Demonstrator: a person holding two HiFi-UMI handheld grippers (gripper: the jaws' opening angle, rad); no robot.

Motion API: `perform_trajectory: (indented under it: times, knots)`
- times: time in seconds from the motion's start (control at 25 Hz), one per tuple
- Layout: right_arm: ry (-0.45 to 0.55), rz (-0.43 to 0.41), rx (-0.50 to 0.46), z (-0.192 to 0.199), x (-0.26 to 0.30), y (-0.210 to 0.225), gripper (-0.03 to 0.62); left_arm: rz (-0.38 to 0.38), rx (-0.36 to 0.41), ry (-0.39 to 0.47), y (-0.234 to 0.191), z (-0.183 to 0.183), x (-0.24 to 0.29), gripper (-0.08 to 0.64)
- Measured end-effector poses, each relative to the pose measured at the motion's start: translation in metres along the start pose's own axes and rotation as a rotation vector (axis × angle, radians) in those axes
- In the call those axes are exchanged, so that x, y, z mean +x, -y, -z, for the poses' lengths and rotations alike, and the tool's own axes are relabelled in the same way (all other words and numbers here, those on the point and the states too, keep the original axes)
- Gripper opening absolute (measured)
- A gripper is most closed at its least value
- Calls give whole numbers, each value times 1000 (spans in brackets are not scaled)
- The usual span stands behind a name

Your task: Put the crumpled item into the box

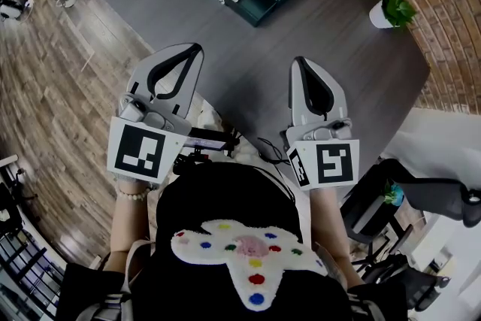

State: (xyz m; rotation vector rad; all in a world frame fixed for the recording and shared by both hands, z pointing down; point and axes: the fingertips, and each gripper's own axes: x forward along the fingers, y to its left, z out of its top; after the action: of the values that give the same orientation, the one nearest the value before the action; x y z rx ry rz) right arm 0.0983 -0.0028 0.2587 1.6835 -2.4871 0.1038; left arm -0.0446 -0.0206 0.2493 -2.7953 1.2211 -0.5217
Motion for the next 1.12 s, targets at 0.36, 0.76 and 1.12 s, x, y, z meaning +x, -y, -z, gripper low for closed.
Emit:
perform_trajectory:
  times: [0.36, 0.76, 1.12]
  knots:
    - [-8, 4, -5, 1, 1, 0, 8, 8, -6, 0, 1, 1, 3, 6]
    - [-14, 3, -7, 3, 2, 0, 8, 10, -17, 1, 2, 2, 4, 6]
    - [-17, 1, -9, 6, 3, -2, 8, 4, -21, 2, 1, 4, 3, 6]
